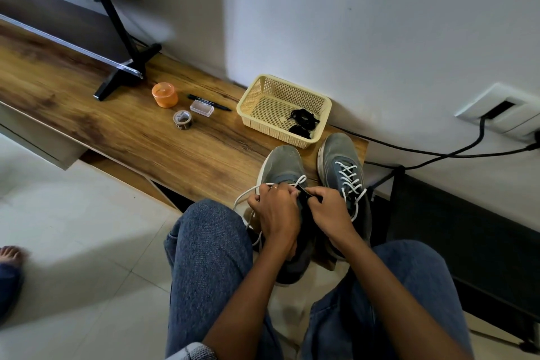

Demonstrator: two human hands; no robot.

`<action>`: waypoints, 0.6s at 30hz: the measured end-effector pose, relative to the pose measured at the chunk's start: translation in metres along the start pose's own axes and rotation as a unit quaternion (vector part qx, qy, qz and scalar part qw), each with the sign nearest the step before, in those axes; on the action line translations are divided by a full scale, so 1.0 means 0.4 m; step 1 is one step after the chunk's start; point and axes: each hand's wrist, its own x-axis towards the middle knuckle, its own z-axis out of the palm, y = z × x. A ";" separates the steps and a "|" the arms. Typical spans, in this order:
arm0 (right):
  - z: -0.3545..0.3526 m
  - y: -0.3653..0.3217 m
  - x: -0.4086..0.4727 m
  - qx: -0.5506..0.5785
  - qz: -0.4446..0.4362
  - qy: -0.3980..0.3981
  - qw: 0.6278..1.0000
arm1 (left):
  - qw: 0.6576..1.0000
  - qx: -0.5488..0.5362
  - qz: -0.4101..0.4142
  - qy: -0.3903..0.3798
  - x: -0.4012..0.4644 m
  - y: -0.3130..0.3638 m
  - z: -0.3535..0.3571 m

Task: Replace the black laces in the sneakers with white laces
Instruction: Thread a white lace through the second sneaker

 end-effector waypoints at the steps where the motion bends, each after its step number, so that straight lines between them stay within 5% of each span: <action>1: 0.001 -0.002 0.001 0.004 0.004 0.002 1.000 | 1.000 0.007 -0.001 -0.002 0.001 -0.001 0.004; 18: 0.008 -0.014 -0.007 0.009 0.011 0.032 0.999 | 0.999 0.027 -0.012 -0.043 -0.015 0.035 -0.056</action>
